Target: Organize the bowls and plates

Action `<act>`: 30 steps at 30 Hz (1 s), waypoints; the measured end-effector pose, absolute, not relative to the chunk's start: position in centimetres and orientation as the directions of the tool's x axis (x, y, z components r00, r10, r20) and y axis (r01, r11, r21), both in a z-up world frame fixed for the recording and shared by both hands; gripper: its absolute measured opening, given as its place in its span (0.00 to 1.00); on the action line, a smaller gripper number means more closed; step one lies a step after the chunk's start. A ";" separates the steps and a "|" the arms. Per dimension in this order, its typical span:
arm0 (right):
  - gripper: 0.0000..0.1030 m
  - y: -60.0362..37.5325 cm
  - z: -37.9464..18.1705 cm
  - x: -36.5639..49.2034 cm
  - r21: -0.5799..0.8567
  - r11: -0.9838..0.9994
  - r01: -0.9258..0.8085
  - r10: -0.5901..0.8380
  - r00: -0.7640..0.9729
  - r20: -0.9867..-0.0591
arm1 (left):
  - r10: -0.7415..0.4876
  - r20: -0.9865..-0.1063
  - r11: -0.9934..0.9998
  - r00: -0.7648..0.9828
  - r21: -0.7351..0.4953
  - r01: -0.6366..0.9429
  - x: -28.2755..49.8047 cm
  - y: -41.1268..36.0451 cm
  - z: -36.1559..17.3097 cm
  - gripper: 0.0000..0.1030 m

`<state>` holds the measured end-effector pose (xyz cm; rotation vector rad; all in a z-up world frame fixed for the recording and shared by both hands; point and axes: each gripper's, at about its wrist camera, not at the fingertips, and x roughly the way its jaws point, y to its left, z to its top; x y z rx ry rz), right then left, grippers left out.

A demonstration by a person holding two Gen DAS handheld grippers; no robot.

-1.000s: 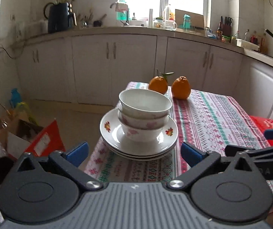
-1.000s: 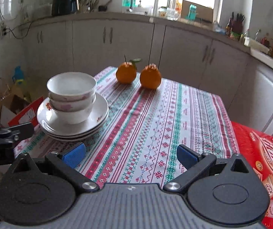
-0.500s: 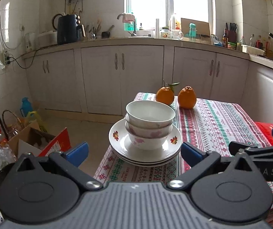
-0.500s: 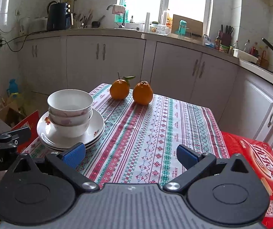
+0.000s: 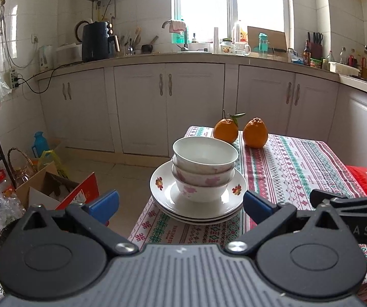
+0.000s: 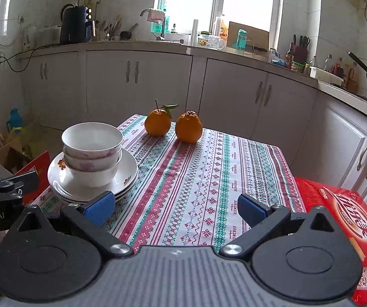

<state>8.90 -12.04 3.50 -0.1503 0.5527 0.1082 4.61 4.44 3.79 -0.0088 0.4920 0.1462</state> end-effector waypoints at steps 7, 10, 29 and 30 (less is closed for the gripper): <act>1.00 -12.1 3.5 8.9 -0.111 0.984 -0.142 0.062 0.846 -0.530 | 0.144 -0.472 0.989 0.870 0.029 -0.147 4.5 4.3 3.9 0.99; 1.00 -12.1 3.5 8.9 -0.110 0.984 -0.143 0.064 0.845 -0.531 | 0.146 -0.471 0.988 0.870 0.034 -0.148 4.5 4.2 3.9 0.99; 1.00 -12.2 3.5 8.9 -0.108 0.985 -0.138 0.060 0.845 -0.532 | 0.152 -0.473 0.987 0.868 0.035 -0.154 4.3 4.0 4.0 0.99; 1.00 -12.2 3.6 8.9 -0.108 0.985 -0.137 0.060 0.845 -0.531 | 0.153 -0.472 0.987 0.868 0.036 -0.154 4.4 4.0 4.0 0.99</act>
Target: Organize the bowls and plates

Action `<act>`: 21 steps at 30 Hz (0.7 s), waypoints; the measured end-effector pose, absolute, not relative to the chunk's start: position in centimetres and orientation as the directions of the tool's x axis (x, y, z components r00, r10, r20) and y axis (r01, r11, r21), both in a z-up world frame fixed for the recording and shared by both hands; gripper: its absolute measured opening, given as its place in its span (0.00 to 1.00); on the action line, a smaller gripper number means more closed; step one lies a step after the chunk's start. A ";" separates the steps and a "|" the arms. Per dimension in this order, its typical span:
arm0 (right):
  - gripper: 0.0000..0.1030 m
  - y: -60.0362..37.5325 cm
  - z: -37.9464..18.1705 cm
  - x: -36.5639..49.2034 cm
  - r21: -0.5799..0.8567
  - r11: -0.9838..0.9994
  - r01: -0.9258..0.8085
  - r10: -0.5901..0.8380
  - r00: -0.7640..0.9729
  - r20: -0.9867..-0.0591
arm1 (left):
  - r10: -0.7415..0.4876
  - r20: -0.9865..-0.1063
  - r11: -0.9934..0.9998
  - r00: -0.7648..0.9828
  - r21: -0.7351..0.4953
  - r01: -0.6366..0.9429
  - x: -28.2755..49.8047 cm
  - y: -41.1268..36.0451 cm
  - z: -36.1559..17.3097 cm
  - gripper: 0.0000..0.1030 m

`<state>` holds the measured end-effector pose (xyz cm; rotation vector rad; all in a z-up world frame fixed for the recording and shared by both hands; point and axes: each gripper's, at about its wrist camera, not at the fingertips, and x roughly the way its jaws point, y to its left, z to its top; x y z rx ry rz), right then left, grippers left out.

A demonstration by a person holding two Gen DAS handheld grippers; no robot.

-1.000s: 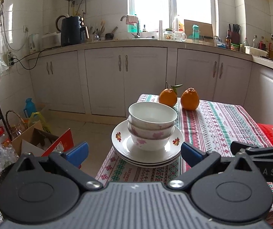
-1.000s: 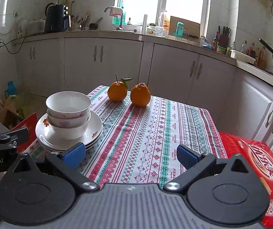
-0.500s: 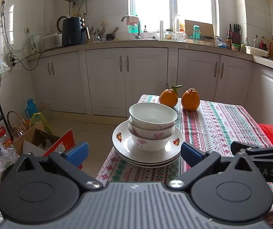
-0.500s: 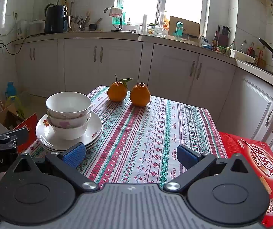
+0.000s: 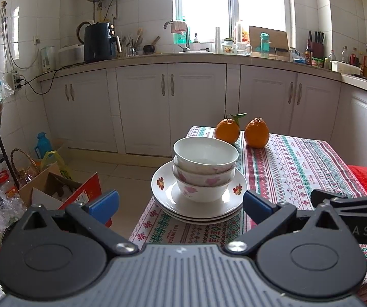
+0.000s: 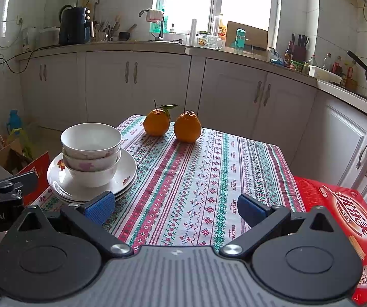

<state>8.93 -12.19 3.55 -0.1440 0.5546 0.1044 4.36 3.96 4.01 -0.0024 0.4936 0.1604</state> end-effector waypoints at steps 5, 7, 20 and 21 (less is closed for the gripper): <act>1.00 -12.2 3.6 9.0 -0.108 0.985 -0.136 0.058 0.845 -0.532 | 0.153 -0.473 0.987 0.868 0.036 -0.154 4.4 4.0 4.0 0.99; 1.00 -12.2 3.6 9.0 -0.108 0.985 -0.134 0.056 0.846 -0.531 | 0.150 -0.473 0.988 0.868 0.035 -0.152 4.4 3.9 4.0 0.99; 1.00 -12.2 3.6 9.0 -0.112 0.985 -0.129 0.051 0.849 -0.526 | 0.151 -0.471 0.988 0.869 0.036 -0.152 4.4 3.9 4.1 0.99; 1.00 -12.2 3.6 9.0 -0.112 0.985 -0.129 0.051 0.849 -0.526 | 0.151 -0.471 0.988 0.869 0.036 -0.152 4.4 3.9 4.1 0.99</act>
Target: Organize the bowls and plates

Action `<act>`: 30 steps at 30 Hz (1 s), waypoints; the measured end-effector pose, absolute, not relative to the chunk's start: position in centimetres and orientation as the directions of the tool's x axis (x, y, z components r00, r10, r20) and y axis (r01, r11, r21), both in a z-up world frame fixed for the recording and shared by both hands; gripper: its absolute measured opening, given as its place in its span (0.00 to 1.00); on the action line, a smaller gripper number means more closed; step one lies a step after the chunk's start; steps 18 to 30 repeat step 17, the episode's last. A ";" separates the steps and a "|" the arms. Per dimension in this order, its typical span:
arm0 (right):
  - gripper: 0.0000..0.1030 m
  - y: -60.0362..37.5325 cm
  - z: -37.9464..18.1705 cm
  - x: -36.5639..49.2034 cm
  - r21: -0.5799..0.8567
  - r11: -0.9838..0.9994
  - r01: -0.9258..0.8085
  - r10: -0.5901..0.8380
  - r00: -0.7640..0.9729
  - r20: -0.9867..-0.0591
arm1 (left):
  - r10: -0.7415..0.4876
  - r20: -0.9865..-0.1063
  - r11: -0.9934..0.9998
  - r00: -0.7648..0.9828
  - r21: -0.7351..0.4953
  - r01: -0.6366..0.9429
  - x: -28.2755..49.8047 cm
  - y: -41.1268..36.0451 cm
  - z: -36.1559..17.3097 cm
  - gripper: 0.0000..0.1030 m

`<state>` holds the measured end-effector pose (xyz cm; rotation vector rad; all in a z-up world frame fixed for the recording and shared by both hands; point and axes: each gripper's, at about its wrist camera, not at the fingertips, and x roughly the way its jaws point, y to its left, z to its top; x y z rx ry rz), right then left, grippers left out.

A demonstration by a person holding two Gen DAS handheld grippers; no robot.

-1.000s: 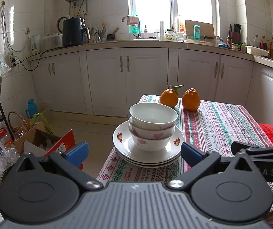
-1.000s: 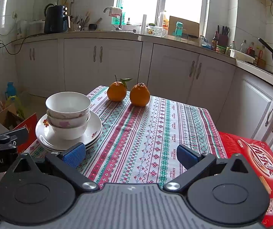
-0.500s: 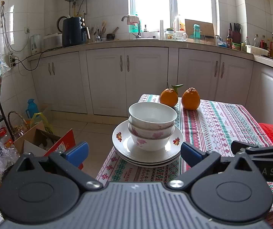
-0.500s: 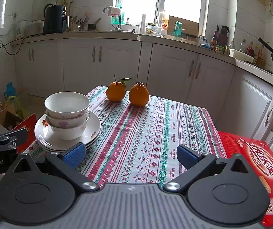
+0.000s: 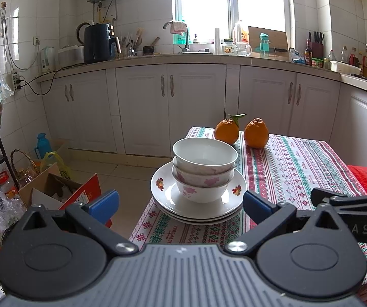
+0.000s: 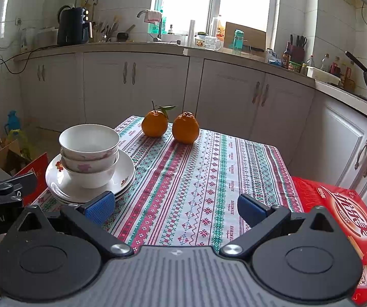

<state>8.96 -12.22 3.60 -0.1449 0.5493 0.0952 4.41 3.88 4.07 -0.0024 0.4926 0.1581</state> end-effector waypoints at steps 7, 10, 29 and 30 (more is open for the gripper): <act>1.00 -12.1 3.6 8.9 -0.113 0.986 -0.126 0.048 0.850 -0.525 | 0.149 -0.471 0.988 0.869 0.033 -0.152 4.3 3.9 4.1 0.99; 1.00 -12.1 3.7 8.8 -0.112 0.986 -0.127 0.050 0.850 -0.525 | 0.147 -0.472 0.988 0.869 0.031 -0.151 4.3 3.9 4.1 0.99; 1.00 -12.1 3.7 8.9 -0.111 0.986 -0.125 0.048 0.848 -0.528 | 0.147 -0.472 0.988 0.869 0.031 -0.151 4.3 4.0 4.1 0.99; 1.00 -12.1 3.7 8.9 -0.111 0.986 -0.125 0.048 0.848 -0.528 | 0.147 -0.472 0.988 0.869 0.031 -0.151 4.3 4.0 4.1 0.99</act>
